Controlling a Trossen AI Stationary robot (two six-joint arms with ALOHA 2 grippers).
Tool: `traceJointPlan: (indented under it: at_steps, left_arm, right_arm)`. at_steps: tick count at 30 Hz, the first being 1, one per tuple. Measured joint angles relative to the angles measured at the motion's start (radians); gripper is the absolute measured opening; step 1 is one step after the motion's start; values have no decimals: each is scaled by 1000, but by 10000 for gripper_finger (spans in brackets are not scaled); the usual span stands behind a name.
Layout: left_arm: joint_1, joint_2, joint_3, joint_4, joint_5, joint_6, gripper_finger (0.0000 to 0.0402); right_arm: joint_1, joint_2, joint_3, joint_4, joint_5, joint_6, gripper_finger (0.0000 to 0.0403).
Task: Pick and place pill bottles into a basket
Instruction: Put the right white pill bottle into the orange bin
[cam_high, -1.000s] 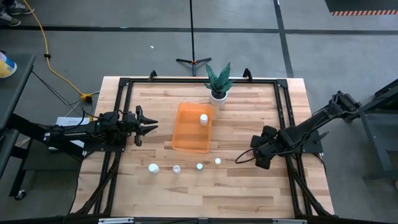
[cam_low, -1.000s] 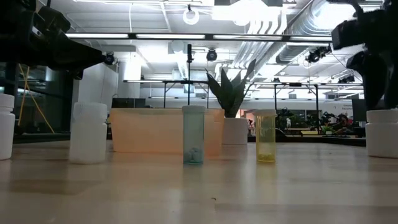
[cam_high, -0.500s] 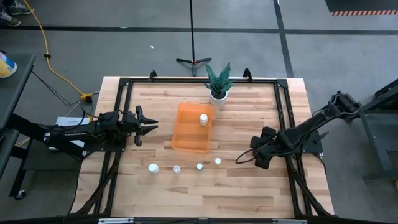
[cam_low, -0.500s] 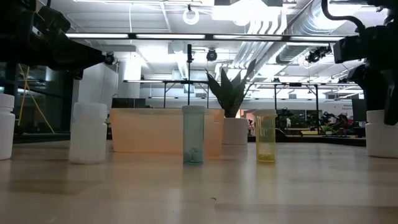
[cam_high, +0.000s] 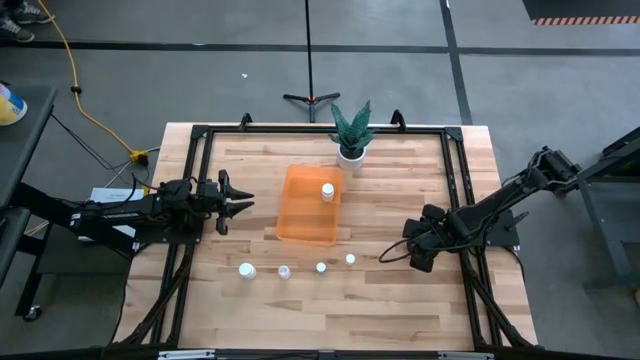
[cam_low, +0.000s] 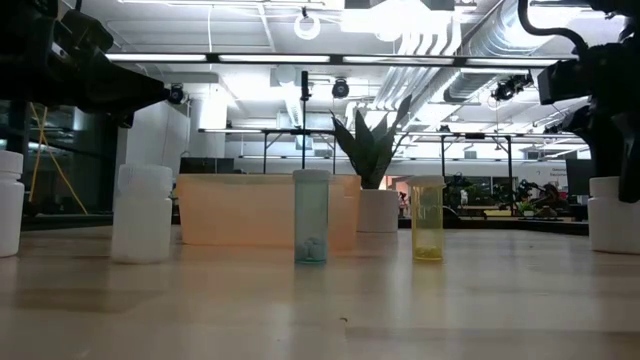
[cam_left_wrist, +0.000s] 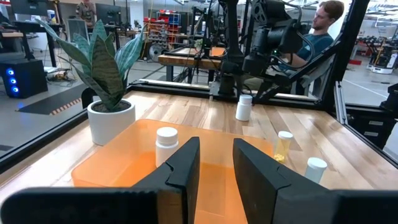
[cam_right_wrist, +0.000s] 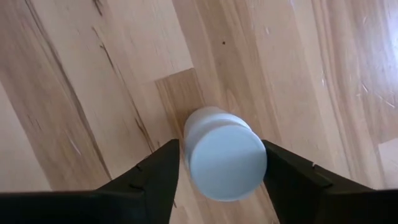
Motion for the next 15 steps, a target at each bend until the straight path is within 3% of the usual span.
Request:
traceJointPlan:
  at_steps: [8,15]
  left_arm:
    - [0,0,0,0,0,0,133]
    - [0,0,0,0,0,0,133]
  right_arm:
    - [0,-1,2,6,0,-29,151]
    - [0,0,2,44,26,-63,169]
